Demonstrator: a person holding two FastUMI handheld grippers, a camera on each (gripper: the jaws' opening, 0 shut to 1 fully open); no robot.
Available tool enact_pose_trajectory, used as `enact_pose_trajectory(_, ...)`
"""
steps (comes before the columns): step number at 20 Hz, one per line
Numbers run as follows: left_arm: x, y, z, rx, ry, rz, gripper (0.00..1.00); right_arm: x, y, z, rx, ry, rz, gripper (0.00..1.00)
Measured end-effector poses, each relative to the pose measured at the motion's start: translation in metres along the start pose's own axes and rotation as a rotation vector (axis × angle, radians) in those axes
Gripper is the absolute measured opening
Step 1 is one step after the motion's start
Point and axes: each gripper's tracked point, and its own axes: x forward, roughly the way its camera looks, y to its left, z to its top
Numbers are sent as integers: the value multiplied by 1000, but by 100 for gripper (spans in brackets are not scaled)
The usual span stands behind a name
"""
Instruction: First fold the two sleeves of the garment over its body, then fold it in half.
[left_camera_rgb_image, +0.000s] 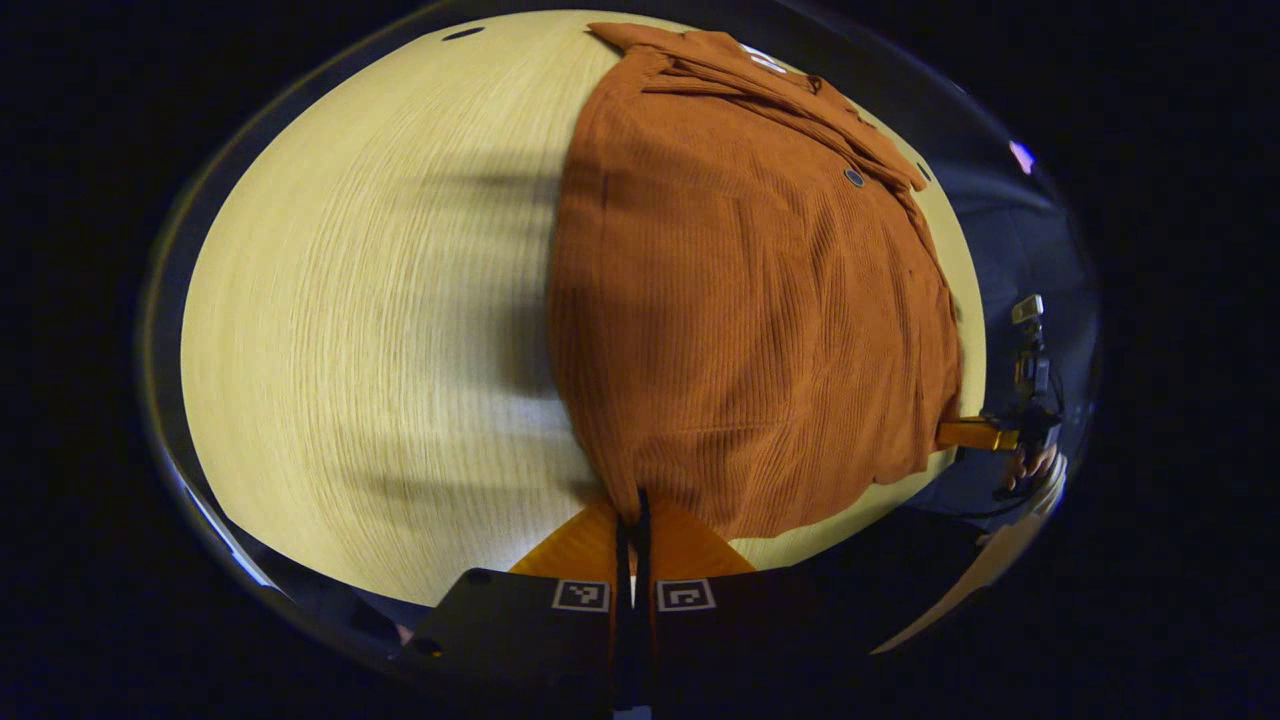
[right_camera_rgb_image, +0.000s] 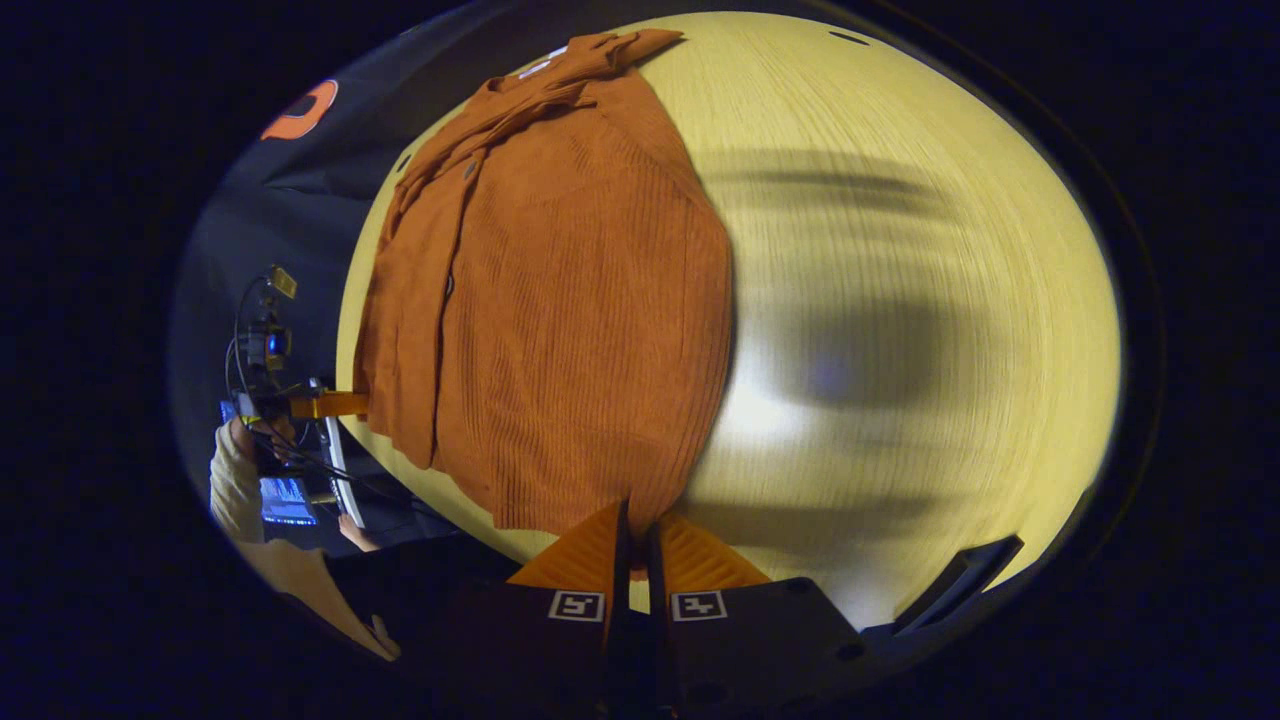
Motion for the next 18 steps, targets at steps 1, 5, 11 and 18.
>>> enact_pose_trajectory(1,-3,1,6,6,0,9,3,0,0,-1,42,11,-15,10)
enact_pose_trajectory(5,-2,2,11,-25,-7,13,3,-2,1,-3,-9,13,-35,4)
enact_pose_trajectory(11,-3,0,8,-5,-23,131,3,1,3,-5,-4,39,-97,1)
enact_pose_trajectory(18,-31,-14,18,-14,-20,127,3,-22,25,11,-36,28,-110,1)
